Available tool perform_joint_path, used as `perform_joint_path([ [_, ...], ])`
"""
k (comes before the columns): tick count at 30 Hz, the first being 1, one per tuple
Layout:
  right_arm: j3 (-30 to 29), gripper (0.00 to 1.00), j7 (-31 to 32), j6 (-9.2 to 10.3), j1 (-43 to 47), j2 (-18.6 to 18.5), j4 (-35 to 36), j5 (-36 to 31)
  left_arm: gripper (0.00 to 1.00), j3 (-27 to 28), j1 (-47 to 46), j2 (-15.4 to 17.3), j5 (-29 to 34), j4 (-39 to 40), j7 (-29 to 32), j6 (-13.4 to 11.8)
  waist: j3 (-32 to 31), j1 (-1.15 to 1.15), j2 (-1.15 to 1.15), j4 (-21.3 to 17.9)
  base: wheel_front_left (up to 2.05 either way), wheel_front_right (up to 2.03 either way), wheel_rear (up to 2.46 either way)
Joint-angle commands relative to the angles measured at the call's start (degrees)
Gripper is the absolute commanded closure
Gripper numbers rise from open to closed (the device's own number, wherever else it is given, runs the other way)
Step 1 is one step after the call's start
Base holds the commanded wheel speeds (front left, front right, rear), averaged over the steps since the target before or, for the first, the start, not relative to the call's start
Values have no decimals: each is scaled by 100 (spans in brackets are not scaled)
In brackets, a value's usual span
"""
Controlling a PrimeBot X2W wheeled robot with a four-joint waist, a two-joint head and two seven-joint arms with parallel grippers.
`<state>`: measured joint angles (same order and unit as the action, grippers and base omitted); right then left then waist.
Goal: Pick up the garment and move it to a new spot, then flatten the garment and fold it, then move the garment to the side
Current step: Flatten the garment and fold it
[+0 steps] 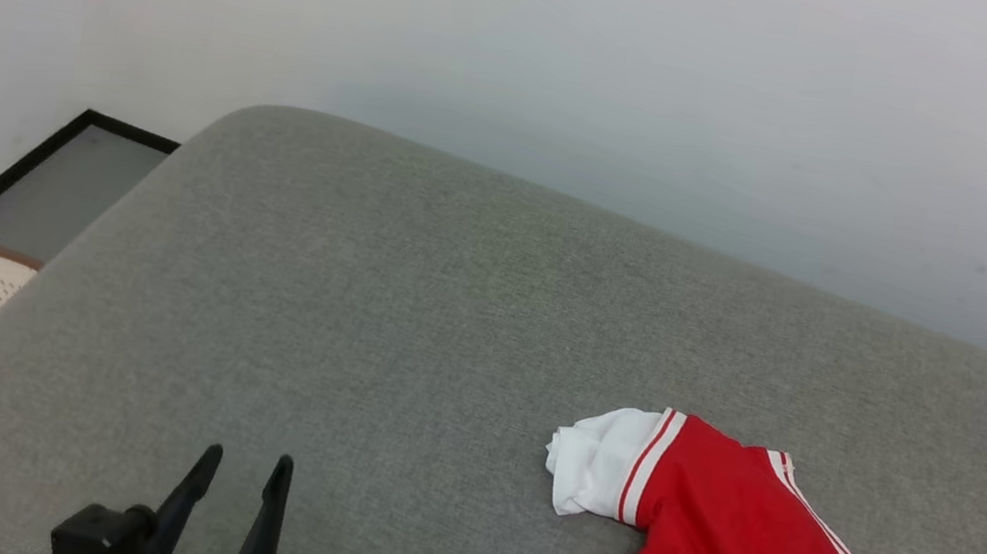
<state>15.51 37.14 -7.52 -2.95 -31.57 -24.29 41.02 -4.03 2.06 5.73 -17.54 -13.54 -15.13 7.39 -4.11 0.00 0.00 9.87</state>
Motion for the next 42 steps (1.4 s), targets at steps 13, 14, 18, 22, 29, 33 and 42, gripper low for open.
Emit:
perform_joint_path([
  [13, -547, 0, -262, 6, -166, 244, 267, -401, 0, -17, -21, 71, 43, 92, -2, 16, -21, 0, 0, -282, 0, 0, 0],
  [14, -626, 0, -297, 6, -109, 247, 384, -368, 0, -21, -21, 74, 45, 102, -2, 16, -19, 0, 0, -306, 0, 0, 0],
  [18, -911, 0, -517, 6, 62, 230, 808, -466, 0, -36, -35, 65, 10, 136, -2, 16, 7, 0, 0, -408, 0, 0, 0],
  [22, -1163, 0, -751, 6, -83, 277, 909, -758, 0, -128, -99, 97, 4, 132, -2, 16, 70, 0, 0, -468, 0, 0, 0],
  [29, -997, 0, -336, 6, -655, 404, 697, -1128, 0, -360, -258, 141, -7, 118, -2, 16, 230, 0, 0, -378, 0, 0, 0],
  [33, -837, 0, 121, 6, -951, 407, 363, -1226, 0, -525, -369, 149, -23, 121, -2, 16, 331, 0, 0, -210, 0, 0, 0],
  [42, -1031, 0, 848, 6, -1567, 644, -628, -1483, 0, -568, -592, 127, -44, 118, -2, 16, 608, 0, 0, 158, 0, 0, 0],
])
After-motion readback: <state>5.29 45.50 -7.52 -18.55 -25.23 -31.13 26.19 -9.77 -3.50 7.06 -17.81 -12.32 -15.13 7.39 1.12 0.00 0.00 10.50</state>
